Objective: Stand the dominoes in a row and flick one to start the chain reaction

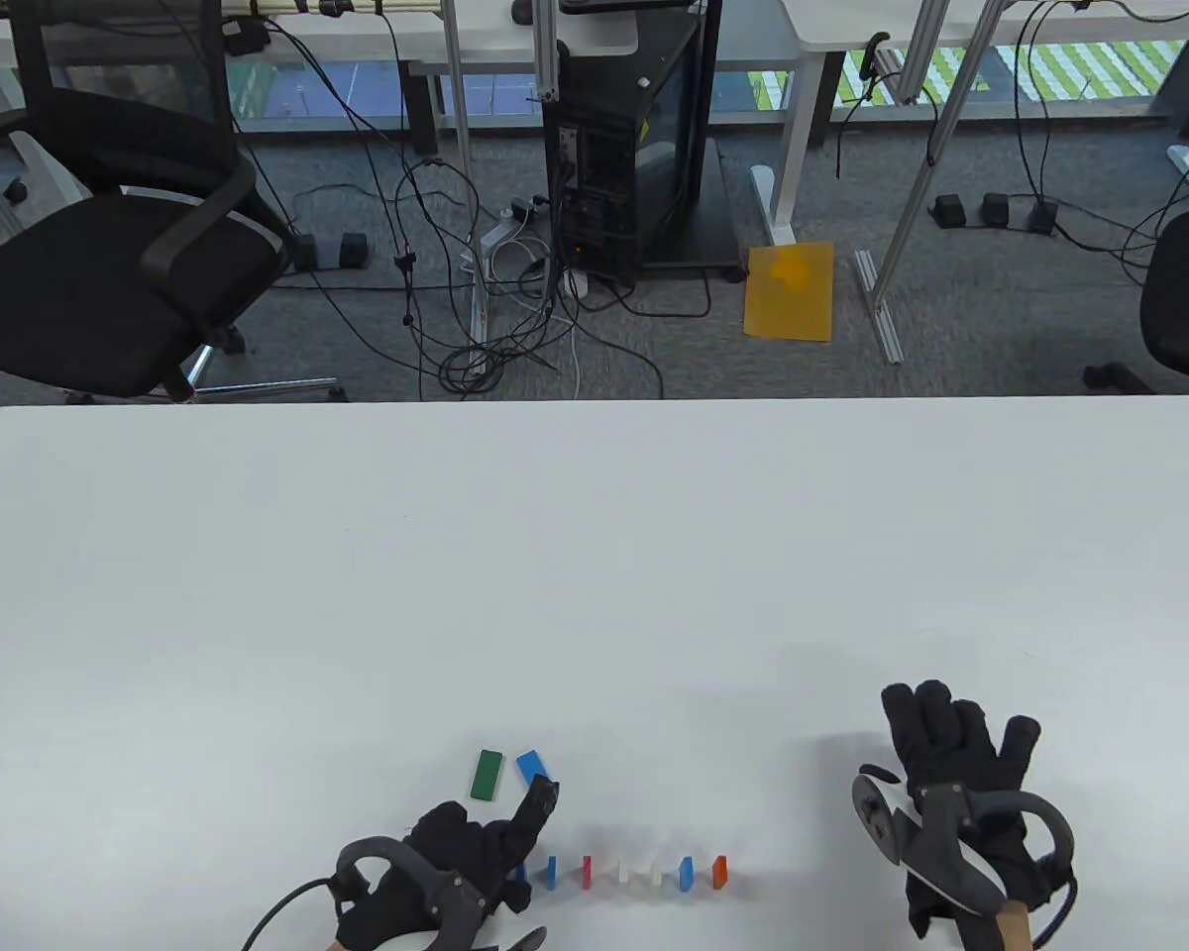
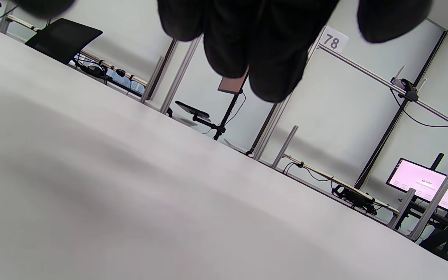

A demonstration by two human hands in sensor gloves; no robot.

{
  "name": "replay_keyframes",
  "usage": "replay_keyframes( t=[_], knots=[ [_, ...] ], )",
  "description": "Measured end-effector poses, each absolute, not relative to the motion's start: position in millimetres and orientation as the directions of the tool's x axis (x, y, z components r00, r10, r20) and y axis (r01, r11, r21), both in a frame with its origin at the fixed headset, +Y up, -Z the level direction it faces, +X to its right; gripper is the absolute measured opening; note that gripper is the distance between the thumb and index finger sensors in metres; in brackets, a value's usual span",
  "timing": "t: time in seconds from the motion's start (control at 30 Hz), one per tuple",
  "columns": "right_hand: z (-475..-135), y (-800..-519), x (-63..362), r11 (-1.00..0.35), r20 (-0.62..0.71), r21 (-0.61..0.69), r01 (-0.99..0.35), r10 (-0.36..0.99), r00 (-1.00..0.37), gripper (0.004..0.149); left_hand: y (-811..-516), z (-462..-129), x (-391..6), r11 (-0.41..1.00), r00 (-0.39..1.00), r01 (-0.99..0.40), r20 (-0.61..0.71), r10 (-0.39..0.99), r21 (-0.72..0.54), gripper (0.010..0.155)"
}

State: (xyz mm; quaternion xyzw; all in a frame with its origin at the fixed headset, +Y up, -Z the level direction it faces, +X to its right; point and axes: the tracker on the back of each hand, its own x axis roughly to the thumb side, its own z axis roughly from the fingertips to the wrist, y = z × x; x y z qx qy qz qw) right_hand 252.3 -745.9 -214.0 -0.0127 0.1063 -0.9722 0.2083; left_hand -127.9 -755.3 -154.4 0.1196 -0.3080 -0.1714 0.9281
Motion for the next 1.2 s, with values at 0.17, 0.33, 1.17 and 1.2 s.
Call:
replay_keyframes(
  t=[0.17, 0.33, 1.17, 1.2],
  knots=[
    [-214.0, -745.8, 251.9, -0.888, -0.018, -0.21, 0.409, -0.415, -0.91, 0.086, -755.4, -153.4, -127.8, 0.912, 0.752, 0.24, 0.531, -0.391, 0.332, 0.091],
    [-213.9, -745.9, 251.8, -0.886, -0.017, -0.205, 0.415, -0.421, -0.907, 0.086, -755.8, -152.8, -126.9, 0.911, 0.748, 0.243, 0.533, -0.395, 0.333, 0.09],
    [-213.7, -744.9, 254.7, -0.886, -0.039, -0.212, 0.413, -0.414, -0.909, 0.086, -750.3, -213.9, -171.4, 0.96, 0.925, 0.239, 0.266, -0.271, 0.148, 0.065],
    [-213.7, -744.8, 254.7, -0.885, -0.039, -0.212, 0.414, -0.416, -0.909, 0.086, -753.1, -220.3, -170.3, 0.964, 0.927, 0.242, 0.266, -0.264, 0.113, 0.067]
  ],
)
